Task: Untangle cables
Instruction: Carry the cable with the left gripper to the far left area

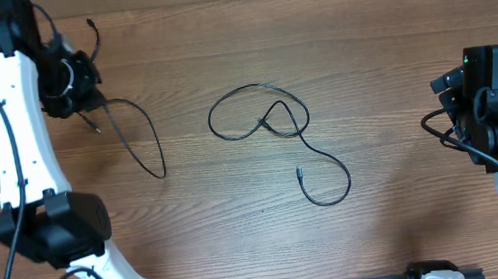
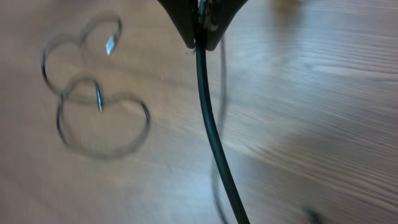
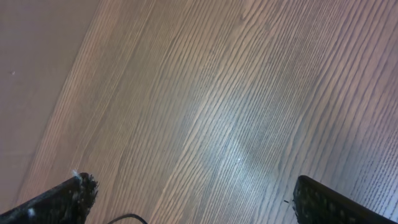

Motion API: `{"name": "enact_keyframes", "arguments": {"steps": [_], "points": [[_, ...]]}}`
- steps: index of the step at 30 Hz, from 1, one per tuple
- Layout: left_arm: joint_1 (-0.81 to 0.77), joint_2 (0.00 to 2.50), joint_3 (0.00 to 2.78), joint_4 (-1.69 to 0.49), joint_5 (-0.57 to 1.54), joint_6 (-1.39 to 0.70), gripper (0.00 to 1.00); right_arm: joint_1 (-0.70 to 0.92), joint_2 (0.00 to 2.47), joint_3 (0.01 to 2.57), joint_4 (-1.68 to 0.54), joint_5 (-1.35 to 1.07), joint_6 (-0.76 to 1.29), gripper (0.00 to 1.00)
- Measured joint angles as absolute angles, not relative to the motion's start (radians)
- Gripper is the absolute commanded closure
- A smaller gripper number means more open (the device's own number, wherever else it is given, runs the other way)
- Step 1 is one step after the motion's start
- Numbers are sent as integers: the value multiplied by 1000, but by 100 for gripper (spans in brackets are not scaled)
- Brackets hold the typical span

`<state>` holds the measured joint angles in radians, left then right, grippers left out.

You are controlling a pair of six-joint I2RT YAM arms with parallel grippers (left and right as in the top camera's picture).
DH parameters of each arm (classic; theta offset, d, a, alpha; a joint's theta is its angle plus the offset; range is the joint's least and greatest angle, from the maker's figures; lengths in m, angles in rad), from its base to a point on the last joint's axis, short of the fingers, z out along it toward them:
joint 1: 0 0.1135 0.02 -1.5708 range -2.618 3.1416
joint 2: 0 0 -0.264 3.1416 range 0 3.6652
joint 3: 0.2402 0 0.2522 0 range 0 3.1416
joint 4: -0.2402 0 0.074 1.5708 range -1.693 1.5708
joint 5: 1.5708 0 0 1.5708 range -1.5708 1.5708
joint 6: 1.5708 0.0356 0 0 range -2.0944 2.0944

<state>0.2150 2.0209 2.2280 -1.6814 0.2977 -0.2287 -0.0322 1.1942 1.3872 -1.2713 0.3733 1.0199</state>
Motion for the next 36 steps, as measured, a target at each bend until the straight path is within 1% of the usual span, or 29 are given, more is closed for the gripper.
{"name": "enact_keyframes", "arguments": {"steps": [5,6,7,9,10,13,14,20,22,26,28,31,36], "points": [[143,2093,2218,-1686,371,-149,96,-32,1194,1387,-1272,373,1020,0],[123,2108,2217,-1686,373,-141,92,-32,1194,1387,-1272,373,1020,0],[103,2125,2217,-1686,374,-131,85,-32,1194,1387,-1272,373,1020,0],[72,2151,2217,-1686,369,-119,76,-32,1194,1387,-1271,373,1020,0],[52,2167,2217,-1687,367,-116,70,-32,1194,1387,-1272,373,1020,0],[16,2202,2215,-1687,363,-101,41,-32,1194,1387,-1272,373,1020,0],[6,2211,2214,-1687,362,-99,38,-32,1194,1387,-1271,373,1020,0],[-38,2219,2203,-1687,341,-101,39,-32,1194,1387,-1272,373,1020,0],[-51,2219,2203,-1687,324,-101,36,-32,1194,1387,-1271,373,1020,0],[-60,2219,2203,-1687,302,-107,20,-32,1194,1387,-1272,374,1020,0],[-60,2217,2203,-1687,295,-118,0,-32,1194,1387,-1271,373,1020,0],[-50,2201,2201,-1686,263,-137,0,-32,1194,1387,-1272,373,1020,0],[15,2103,2198,-1687,133,-181,0,-32,1194,1387,-1272,374,1020,0]]}}
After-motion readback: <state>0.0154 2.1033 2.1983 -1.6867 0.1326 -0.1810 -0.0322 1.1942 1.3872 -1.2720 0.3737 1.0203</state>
